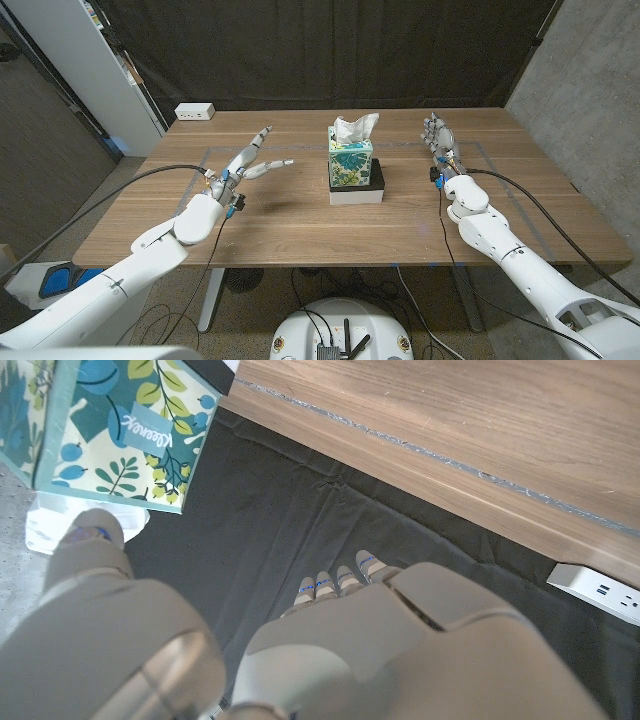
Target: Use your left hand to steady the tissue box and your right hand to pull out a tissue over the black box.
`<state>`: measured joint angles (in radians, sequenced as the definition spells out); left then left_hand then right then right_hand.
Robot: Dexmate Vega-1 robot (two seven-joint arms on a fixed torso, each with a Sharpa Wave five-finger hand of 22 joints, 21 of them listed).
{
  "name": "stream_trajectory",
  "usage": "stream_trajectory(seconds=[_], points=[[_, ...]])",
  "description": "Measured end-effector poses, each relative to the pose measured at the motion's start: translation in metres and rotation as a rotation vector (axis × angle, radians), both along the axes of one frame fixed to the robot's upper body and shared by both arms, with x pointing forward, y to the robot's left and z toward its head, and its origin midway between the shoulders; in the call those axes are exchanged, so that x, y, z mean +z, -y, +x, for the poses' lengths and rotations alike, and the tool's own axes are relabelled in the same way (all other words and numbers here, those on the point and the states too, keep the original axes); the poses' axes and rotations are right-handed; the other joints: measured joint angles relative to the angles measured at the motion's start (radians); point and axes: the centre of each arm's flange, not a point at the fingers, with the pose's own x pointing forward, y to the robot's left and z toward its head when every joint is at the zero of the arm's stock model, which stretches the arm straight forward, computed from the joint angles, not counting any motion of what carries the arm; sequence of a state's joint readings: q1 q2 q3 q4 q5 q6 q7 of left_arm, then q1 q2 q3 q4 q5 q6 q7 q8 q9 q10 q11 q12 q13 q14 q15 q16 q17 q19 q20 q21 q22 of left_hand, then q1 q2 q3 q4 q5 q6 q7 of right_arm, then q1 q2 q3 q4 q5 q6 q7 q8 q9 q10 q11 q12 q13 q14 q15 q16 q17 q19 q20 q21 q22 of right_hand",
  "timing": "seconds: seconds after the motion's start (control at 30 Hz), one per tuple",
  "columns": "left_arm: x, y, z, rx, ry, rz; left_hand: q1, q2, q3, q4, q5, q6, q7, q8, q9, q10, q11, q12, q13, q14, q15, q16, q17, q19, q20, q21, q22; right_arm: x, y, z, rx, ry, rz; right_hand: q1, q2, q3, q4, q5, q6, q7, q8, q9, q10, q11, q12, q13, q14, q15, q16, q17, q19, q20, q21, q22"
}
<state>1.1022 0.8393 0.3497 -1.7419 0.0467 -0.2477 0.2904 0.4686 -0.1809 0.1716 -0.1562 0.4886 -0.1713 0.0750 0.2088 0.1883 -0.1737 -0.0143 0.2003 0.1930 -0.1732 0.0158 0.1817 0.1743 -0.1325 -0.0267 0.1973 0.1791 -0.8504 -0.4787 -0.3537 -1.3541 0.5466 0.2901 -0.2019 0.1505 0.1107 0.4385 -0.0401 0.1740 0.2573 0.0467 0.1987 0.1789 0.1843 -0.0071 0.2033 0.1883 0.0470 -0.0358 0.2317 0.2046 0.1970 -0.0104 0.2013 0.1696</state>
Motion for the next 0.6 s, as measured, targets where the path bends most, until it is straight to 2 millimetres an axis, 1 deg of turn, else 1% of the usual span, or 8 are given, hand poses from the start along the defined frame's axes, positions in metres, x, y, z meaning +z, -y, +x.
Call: stream_trajectory(seconds=[0.13,0.23,0.3,0.37,0.4,0.47,0.53,0.6], points=[[-0.0016,0.0003,-0.0016,-0.005,-0.001,0.003,0.005,0.005,-0.008,0.000,0.003,0.000,0.000,0.000,0.000,0.000,0.000,0.000,0.000,0.000,0.000,0.000,0.000,0.004,0.004,0.000,0.000,-0.0002,-0.0011,0.0000,0.000,-0.001,-0.002,0.000,0.000,0.000,0.000,0.000,0.000,0.000,0.000,0.000,0.000,0.000,0.000,0.000,0.000,0.000,0.000,0.000,0.000,0.000,0.000,0.000],[-0.0019,0.0004,-0.0020,-0.007,-0.001,0.004,0.005,0.005,-0.008,0.000,0.003,0.000,0.000,0.006,0.000,0.000,0.000,0.000,0.000,0.000,0.000,0.000,0.000,0.004,0.004,0.000,0.000,-0.0002,-0.0017,0.0001,0.000,-0.001,-0.002,0.000,0.000,0.000,0.000,0.000,0.000,0.000,0.000,0.000,0.000,0.000,0.000,0.000,0.000,0.000,0.000,0.000,0.000,0.000,0.000,0.000],[-0.0025,0.0006,-0.0024,-0.009,-0.002,0.006,0.010,0.001,-0.010,0.002,0.003,0.000,0.000,0.006,0.000,0.000,0.000,0.000,0.000,0.000,0.000,0.000,0.000,0.008,-0.001,0.000,0.000,0.0001,-0.0020,0.0001,-0.001,-0.001,-0.003,0.000,0.000,0.000,0.000,0.000,0.000,0.000,0.000,0.000,0.000,0.000,0.000,0.000,0.000,0.000,0.000,0.000,0.000,0.000,0.000,0.000],[-0.0024,0.0011,-0.0027,-0.012,-0.002,0.008,0.011,0.000,-0.013,0.002,0.007,0.000,0.000,0.011,0.000,0.000,0.000,0.007,0.000,0.000,0.000,0.000,0.000,0.015,0.003,0.000,0.000,0.0008,-0.0025,-0.0002,-0.001,0.000,-0.003,0.000,0.000,-0.004,-0.004,0.000,0.000,0.000,0.000,0.000,0.000,0.000,0.000,0.000,0.000,0.000,0.000,0.000,0.000,0.000,0.000,0.000],[-0.0023,0.0012,-0.0028,-0.014,-0.002,0.009,0.016,0.006,-0.020,0.003,0.007,0.000,0.000,0.014,0.000,0.000,0.000,0.008,0.000,0.000,0.000,0.004,0.000,0.022,0.003,0.004,0.000,0.0010,-0.0026,-0.0003,-0.001,0.001,-0.003,0.000,0.000,-0.004,-0.004,0.000,0.000,0.000,0.000,0.000,0.000,0.000,0.000,0.000,0.000,0.000,0.000,0.000,0.000,0.000,0.000,0.000],[-0.0027,0.0018,-0.0028,-0.019,-0.004,0.013,0.020,0.004,-0.024,0.004,0.011,0.000,0.000,0.017,0.000,0.000,0.000,0.008,0.000,0.000,0.000,0.007,0.000,0.031,0.002,0.006,0.000,0.0019,-0.0034,-0.0010,-0.001,0.003,-0.003,0.000,0.000,-0.004,-0.004,0.000,0.000,0.000,0.000,0.000,0.000,0.000,0.000,0.000,0.000,0.000,0.000,0.000,0.000,0.000,0.000,0.000],[-0.0018,0.0013,-0.0019,-0.022,-0.007,0.017,0.021,0.003,-0.032,0.004,0.011,0.000,-0.008,0.021,0.000,0.000,0.000,0.008,0.000,0.000,0.000,0.007,0.000,0.034,-0.002,0.008,0.000,0.0015,-0.0038,-0.0014,-0.002,0.002,-0.002,0.000,0.000,-0.004,-0.004,0.000,0.000,0.000,0.000,0.000,0.000,0.000,0.000,0.000,0.000,0.000,0.000,0.000,0.000,0.000,0.000,0.000],[-0.0007,0.0015,-0.0013,-0.027,-0.011,0.020,0.022,0.004,-0.032,0.004,0.015,0.000,-0.007,0.021,0.000,0.004,-0.004,0.008,0.000,0.000,0.000,0.007,0.000,0.034,-0.002,0.010,0.000,0.0012,-0.0041,-0.0019,-0.002,0.002,-0.003,0.000,0.000,-0.004,-0.004,0.000,0.000,0.000,0.000,0.000,0.000,0.000,0.000,0.000,0.000,0.000,0.000,0.000,0.000,0.000,0.000,0.000]])
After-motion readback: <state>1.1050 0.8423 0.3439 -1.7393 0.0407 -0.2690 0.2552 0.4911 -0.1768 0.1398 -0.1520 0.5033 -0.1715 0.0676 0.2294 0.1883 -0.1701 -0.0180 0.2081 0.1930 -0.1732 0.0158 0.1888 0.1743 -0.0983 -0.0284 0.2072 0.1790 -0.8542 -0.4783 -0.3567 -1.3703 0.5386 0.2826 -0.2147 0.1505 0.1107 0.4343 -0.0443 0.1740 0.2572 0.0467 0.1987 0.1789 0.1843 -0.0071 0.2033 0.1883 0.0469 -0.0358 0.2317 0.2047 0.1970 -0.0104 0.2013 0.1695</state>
